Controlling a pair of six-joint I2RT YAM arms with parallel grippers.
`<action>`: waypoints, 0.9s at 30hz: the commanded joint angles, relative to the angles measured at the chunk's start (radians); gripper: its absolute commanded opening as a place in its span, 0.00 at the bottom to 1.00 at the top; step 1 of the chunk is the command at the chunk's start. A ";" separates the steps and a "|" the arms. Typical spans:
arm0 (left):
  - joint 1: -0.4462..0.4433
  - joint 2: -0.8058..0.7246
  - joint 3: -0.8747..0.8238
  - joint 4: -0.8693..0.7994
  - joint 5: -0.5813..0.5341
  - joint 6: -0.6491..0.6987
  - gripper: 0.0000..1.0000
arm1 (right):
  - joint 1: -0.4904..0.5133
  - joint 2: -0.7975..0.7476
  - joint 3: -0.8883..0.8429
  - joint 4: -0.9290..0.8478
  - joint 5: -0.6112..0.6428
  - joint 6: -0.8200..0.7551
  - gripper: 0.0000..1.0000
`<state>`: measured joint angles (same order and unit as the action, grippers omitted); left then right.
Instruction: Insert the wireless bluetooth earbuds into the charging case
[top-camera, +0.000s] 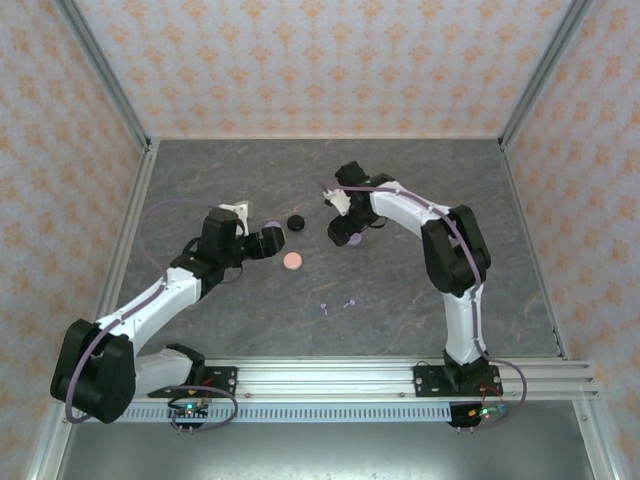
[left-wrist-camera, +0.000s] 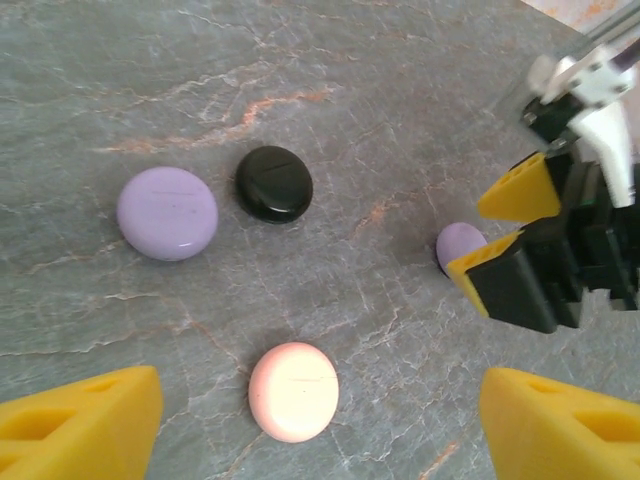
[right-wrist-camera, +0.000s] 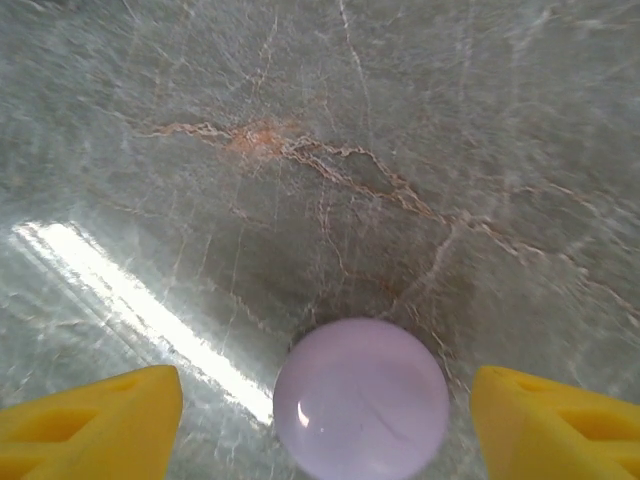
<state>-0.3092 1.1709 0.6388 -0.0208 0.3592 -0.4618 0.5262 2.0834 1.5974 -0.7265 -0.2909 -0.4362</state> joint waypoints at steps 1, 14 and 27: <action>0.012 -0.026 0.002 -0.053 -0.023 0.022 0.82 | 0.008 0.034 0.049 -0.056 0.037 -0.046 0.77; 0.019 -0.003 -0.002 -0.029 -0.002 0.017 0.83 | 0.024 0.041 0.008 -0.112 0.068 -0.083 0.69; 0.023 0.001 -0.001 -0.027 0.004 0.016 0.84 | 0.035 0.028 -0.037 -0.114 0.131 -0.104 0.60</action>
<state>-0.2981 1.1679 0.6388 -0.0441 0.3588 -0.4622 0.5591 2.1246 1.5890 -0.7860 -0.2237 -0.5171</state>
